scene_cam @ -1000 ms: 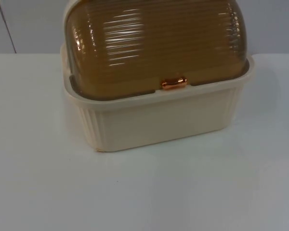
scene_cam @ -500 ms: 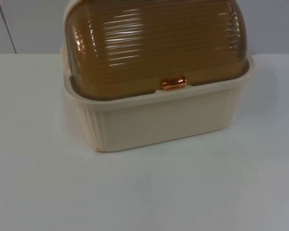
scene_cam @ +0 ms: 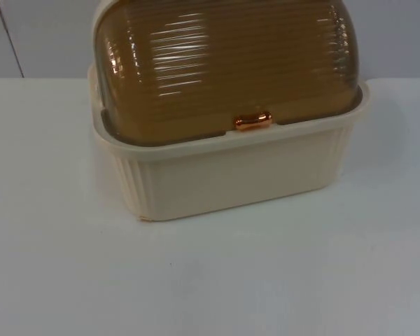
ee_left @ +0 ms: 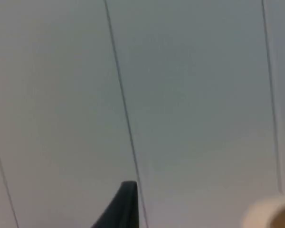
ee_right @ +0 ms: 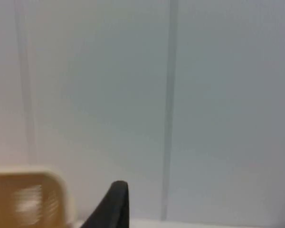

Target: Open the box lid with the left hand, place the block into the box with the right hand, then close the box lid with the left hand.

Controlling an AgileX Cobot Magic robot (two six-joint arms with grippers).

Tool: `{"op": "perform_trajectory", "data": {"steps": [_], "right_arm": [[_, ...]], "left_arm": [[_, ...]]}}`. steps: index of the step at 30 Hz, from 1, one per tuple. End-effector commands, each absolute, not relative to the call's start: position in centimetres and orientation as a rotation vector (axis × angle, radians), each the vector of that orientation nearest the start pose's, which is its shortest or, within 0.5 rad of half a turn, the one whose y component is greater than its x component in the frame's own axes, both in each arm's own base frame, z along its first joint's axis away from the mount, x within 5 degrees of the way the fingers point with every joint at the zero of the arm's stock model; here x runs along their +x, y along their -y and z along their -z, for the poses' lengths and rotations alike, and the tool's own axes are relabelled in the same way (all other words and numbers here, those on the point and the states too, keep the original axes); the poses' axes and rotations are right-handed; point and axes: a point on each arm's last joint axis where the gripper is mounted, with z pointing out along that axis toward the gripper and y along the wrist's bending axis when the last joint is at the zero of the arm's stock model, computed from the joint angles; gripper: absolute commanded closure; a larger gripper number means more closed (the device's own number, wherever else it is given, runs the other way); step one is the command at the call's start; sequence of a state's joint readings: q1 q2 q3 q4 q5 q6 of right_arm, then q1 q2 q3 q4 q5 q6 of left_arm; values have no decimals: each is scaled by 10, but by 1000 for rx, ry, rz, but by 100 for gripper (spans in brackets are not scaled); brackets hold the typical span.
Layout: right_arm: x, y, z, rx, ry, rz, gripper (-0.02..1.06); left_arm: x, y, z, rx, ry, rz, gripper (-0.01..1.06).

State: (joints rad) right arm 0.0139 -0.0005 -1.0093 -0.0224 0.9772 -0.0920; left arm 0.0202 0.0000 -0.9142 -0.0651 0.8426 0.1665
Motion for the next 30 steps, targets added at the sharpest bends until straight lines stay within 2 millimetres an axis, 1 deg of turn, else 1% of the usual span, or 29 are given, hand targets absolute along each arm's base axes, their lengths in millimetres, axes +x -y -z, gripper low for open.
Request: {"op": "perform_trajectory", "data": {"steps": [1,2,6,9,20,24,30], "right_arm": [[-99,-4,-403,-140,-1481,37,0],[-98,-5,-401,-147,-1494,25,0],[-98,-6,-399,-152,-1523,19,0],[-97,-6,-397,-154,-1536,18,0],[-82,-6,-388,-176,-1566,-28,0],[-77,-7,-383,-181,-1584,-48,0],[-66,-8,-371,-162,-1653,-73,0]], "left_arm": [[-78,9,-394,122,-1480,-34,4],[-83,10,-395,127,-1486,-25,4],[-88,10,-401,127,-1455,-22,4],[-89,9,-401,125,-1454,-36,4],[-88,7,-401,141,-1444,-20,4],[-84,6,-398,139,-1459,-32,4],[-70,5,-382,101,-1563,0,4]]}}
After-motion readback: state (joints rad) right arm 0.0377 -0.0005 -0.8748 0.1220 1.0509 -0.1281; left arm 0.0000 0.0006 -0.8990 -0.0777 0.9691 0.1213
